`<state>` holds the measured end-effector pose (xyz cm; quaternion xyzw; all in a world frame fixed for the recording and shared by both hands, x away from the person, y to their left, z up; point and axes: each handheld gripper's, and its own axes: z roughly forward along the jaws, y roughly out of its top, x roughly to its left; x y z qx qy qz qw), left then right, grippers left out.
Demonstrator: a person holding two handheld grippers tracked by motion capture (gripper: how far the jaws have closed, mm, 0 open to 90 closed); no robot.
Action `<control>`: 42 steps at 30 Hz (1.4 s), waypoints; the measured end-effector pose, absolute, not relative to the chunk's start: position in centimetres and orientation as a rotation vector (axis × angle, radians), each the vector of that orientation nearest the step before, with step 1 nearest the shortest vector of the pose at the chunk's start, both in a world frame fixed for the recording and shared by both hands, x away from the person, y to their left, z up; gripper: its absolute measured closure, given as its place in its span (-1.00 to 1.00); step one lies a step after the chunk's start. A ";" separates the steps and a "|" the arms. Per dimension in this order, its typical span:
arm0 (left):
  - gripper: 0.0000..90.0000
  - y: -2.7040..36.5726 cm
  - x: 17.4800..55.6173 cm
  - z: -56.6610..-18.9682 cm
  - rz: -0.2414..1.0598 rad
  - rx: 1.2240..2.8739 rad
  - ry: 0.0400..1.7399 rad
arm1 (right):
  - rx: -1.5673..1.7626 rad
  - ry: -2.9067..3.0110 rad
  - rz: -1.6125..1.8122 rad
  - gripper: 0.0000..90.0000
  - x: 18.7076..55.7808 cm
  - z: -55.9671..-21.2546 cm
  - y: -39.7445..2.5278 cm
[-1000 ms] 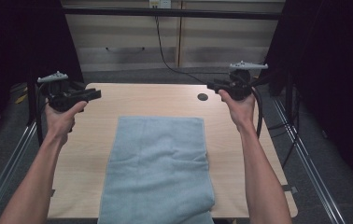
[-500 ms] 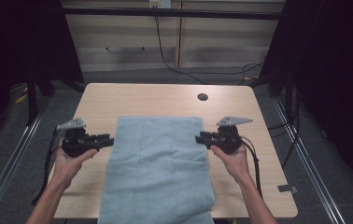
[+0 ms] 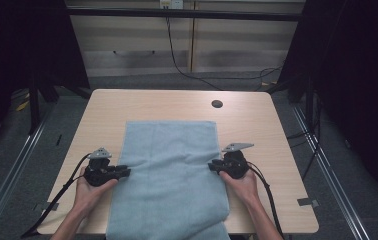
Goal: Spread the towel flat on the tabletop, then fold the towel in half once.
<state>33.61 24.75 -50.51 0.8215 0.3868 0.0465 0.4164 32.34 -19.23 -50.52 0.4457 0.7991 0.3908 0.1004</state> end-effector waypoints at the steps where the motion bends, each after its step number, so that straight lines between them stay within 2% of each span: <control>1: 0.61 24.8 33.6 -50.5 0.117 2.063 0.971 | 1.317 2.362 1.155 0.62 32.3 -50.5 -19.2; 8: 0.60 22.7 35.7 -50.9 0.180 2.033 0.974 | 1.373 2.283 1.130 0.67 34.9 -50.7 -20.6; 13: 0.61 22.9 36.6 -51.1 0.130 2.003 1.000 | 1.401 2.263 1.105 0.64 35.1 -50.6 -21.7; 15: 0.47 23.1 36.4 -51.0 0.088 1.989 1.009 | 1.395 2.264 1.099 0.49 35.0 -50.5 -21.5; 17: 0.35 23.2 36.3 -50.8 0.073 1.985 1.007 | 1.395 2.269 1.089 0.46 34.7 -50.4 -21.3; 25: 0.24 24.8 35.2 -48.3 0.089 1.934 0.964 | 1.329 2.197 1.230 0.43 33.1 -48.2 -21.8; 29: 0.24 25.9 34.6 -48.6 0.086 1.906 0.982 | 1.344 2.181 1.255 0.42 32.8 -48.5 -22.2; 37: 0.30 25.4 34.8 -49.5 0.110 1.975 1.001 | 1.349 2.223 1.233 0.43 32.8 -49.6 -21.5; 42: 0.24 24.6 34.8 -50.4 0.142 2.044 1.005 | 1.342 2.246 1.195 0.34 33.1 -50.1 -21.0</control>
